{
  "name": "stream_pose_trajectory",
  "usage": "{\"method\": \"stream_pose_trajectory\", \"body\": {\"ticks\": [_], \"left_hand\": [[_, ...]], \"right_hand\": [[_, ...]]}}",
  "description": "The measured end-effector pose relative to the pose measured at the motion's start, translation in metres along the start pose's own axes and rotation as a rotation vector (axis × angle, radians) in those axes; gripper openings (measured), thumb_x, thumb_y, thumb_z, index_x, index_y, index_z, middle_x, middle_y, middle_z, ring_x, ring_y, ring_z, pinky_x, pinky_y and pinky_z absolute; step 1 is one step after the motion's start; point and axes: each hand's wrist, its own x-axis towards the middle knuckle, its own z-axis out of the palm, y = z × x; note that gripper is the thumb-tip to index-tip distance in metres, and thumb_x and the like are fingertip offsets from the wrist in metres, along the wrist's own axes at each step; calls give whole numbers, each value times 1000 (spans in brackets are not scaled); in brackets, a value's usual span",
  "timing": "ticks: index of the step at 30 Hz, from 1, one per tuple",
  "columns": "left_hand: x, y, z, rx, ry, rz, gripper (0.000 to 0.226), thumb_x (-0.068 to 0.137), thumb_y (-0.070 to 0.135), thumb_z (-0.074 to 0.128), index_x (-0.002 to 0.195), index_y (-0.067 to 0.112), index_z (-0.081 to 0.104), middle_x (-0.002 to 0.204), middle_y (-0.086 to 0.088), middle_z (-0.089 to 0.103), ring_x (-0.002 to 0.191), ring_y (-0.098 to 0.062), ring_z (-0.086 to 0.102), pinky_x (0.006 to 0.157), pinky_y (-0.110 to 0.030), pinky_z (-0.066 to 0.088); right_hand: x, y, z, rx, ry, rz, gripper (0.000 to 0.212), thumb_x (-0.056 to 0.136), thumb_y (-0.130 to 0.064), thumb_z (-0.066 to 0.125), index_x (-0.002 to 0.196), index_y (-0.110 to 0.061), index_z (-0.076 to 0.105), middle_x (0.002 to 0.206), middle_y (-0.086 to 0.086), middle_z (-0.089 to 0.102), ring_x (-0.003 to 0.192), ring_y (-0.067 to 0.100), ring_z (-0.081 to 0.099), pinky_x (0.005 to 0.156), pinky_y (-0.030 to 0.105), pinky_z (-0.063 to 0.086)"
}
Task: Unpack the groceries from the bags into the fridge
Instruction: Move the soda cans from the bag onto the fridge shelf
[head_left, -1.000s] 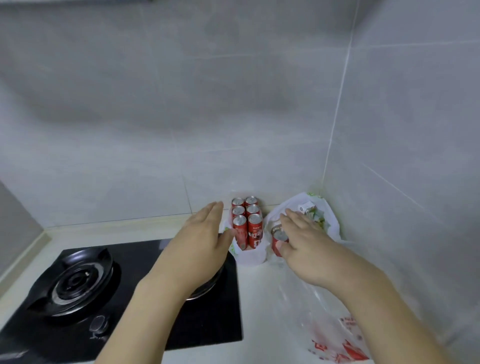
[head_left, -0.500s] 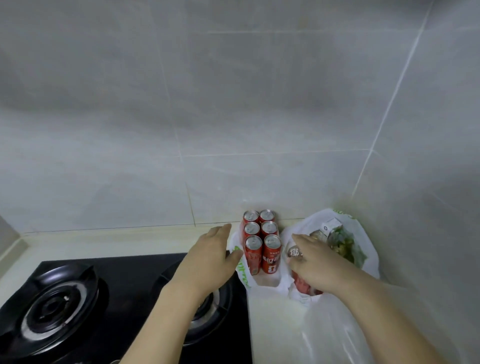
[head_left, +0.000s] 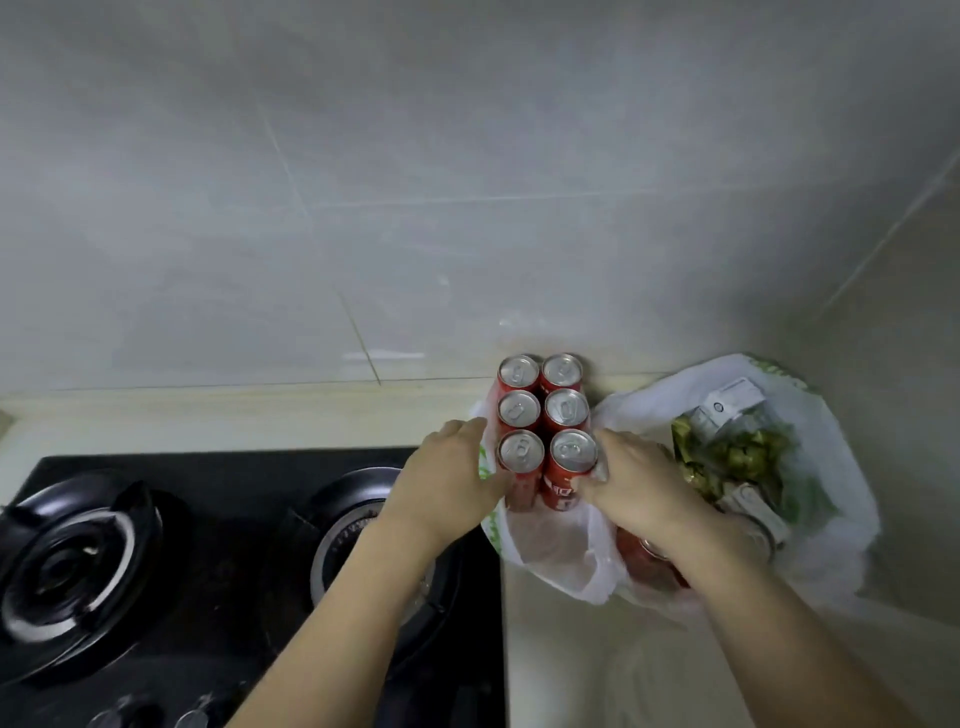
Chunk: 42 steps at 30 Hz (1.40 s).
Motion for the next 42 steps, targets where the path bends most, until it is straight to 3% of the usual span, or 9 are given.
{"method": "stream_pose_trajectory", "body": {"ticks": [4, 7, 10, 20, 26, 31, 35, 42], "left_hand": [[26, -3, 24, -3, -34, -32, 50, 81, 47, 65, 119, 17, 55, 117, -5, 58, 112, -30, 54, 90, -40, 47], [37, -4, 39, -6, -47, -53, 63, 73, 54, 63, 124, 18, 55, 118, -4, 58, 110, -29, 53, 91, -40, 46], [45, -5, 52, -23, -17, -70, 57, 70, 52, 72, 116, 21, 58, 111, -1, 59, 104, -27, 54, 89, -41, 47], [46, 1, 54, -82, 106, -53, 49, 63, 56, 74, 100, 25, 63, 94, 5, 61, 86, -22, 61, 76, -39, 51], [16, 14, 14, -327, 256, -10, 42, 64, 47, 78, 99, 29, 63, 97, 9, 62, 86, -10, 62, 78, -38, 54], [-31, 38, -36, -569, 464, 82, 42, 64, 44, 78, 100, 31, 61, 95, 13, 66, 86, -2, 63, 74, -24, 52], [-69, 57, -77, -786, 613, 172, 33, 76, 18, 80, 101, 24, 60, 85, 19, 67, 76, 3, 63, 65, -10, 46], [-128, 74, -124, -904, 839, 301, 31, 84, 14, 73, 108, 17, 53, 89, 10, 63, 74, 4, 60, 65, -11, 47]], "right_hand": [[29, 16, 26, 61, 0, -1, 44, 70, -47, 66, 107, -26, 56, 104, -4, 66, 98, 21, 63, 84, 41, 53], [42, 23, 39, 123, 1, 22, 54, 68, -48, 74, 112, -22, 56, 108, -3, 66, 102, 22, 62, 87, 42, 52], [50, 27, 45, 162, 28, 27, 58, 66, -49, 79, 112, -21, 56, 109, -3, 65, 102, 20, 62, 88, 42, 51], [45, 34, 39, 220, 98, -39, 44, 66, -46, 79, 102, -29, 59, 97, -12, 67, 92, 13, 62, 80, 35, 51], [16, 23, 5, 304, 193, -98, 47, 63, -51, 80, 102, -34, 61, 95, -18, 67, 90, 8, 63, 79, 34, 53], [-25, -6, -37, 583, 335, -221, 39, 66, -38, 85, 97, -37, 63, 88, -21, 68, 81, -8, 63, 69, 15, 47], [-53, -42, -65, 910, 413, -345, 42, 65, -36, 85, 101, -32, 63, 99, -11, 72, 91, 4, 69, 81, 28, 54], [-101, -104, -86, 1187, 459, -526, 31, 81, -27, 76, 106, -32, 58, 98, -7, 70, 87, 8, 70, 76, 29, 56]]}}
